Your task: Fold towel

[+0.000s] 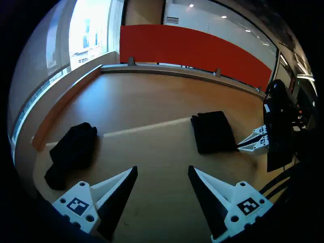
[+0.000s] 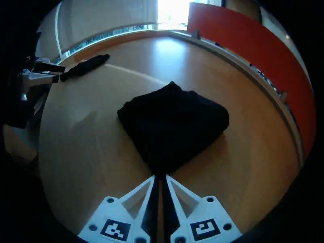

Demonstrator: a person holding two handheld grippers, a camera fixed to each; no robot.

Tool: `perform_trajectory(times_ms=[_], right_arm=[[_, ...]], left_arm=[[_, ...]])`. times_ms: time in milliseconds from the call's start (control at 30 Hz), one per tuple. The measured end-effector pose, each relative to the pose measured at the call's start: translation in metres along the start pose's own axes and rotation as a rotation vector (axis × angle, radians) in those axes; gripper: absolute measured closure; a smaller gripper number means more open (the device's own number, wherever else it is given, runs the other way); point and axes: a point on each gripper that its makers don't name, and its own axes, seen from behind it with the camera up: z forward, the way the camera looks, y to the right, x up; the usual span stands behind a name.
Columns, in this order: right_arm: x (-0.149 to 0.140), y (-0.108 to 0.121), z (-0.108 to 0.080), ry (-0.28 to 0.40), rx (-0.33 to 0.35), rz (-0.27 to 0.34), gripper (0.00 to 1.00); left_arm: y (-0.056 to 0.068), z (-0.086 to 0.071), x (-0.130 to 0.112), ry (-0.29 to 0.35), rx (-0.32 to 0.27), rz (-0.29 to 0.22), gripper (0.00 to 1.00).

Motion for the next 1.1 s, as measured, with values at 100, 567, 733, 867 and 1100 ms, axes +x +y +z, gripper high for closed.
perform_trajectory(times_ms=[100,567,733,867,1100], right_arm=[[0.0004,0.0014,0.0,0.005,-0.005,-0.003,0.98],[-0.0014,0.0077,-0.0023,-0.003,-0.029,0.0,0.98],[-0.0014,0.0085,-0.005,-0.001,-0.033,0.002,0.95],[-0.0015,0.0081,-0.0061,-0.001,-0.031,-0.004,0.95],[0.0008,0.009,-0.0051,0.012,-0.025,0.006,0.98]], left_arm=[[0.0004,0.0003,-0.0006,-0.002,-0.001,0.003,0.07],[0.002,0.0017,0.0018,0.0,-0.007,0.007,0.07],[0.0018,0.0016,0.0015,-0.001,-0.006,0.007,0.07],[0.0014,0.0013,0.0021,0.0,-0.006,0.004,0.07],[0.0005,0.0011,0.0031,0.003,-0.004,0.006,0.07]])
